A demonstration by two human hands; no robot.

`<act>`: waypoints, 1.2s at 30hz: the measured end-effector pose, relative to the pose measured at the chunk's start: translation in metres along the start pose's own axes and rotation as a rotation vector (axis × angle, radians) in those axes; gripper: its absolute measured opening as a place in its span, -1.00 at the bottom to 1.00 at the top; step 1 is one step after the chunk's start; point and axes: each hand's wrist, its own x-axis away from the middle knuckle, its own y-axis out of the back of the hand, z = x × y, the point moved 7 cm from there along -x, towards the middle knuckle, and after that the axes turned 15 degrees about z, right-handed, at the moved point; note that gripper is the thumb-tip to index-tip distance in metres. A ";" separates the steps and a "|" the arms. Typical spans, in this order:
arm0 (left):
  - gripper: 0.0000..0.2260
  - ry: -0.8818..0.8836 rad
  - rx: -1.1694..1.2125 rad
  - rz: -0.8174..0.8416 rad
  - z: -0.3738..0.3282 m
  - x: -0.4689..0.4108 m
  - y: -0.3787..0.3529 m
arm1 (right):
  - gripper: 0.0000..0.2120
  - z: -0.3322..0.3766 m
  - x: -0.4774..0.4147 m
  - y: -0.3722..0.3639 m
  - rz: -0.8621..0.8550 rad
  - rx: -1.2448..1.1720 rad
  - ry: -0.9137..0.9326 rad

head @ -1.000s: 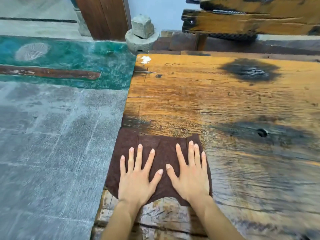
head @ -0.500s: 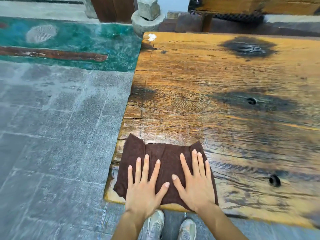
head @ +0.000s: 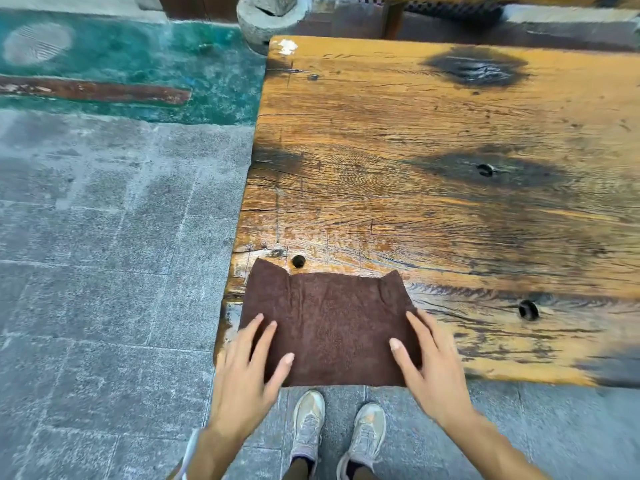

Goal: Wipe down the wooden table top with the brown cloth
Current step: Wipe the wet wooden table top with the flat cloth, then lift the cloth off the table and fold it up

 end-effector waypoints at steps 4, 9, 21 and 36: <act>-0.39 0.328 0.083 -0.004 0.005 -0.067 0.026 | -0.42 0.007 -0.060 0.029 -0.006 -0.141 -0.293; -0.66 0.546 0.196 0.121 -0.001 -0.107 0.034 | -0.63 0.035 -0.089 0.008 0.227 -0.247 -0.416; -0.82 -0.026 0.776 0.014 -0.117 -0.120 0.142 | -0.72 0.048 0.015 0.164 -0.123 -0.518 -0.086; -0.95 -0.660 0.798 0.321 -0.581 -0.163 0.226 | -0.84 -0.118 0.309 0.496 -1.103 -0.896 -0.154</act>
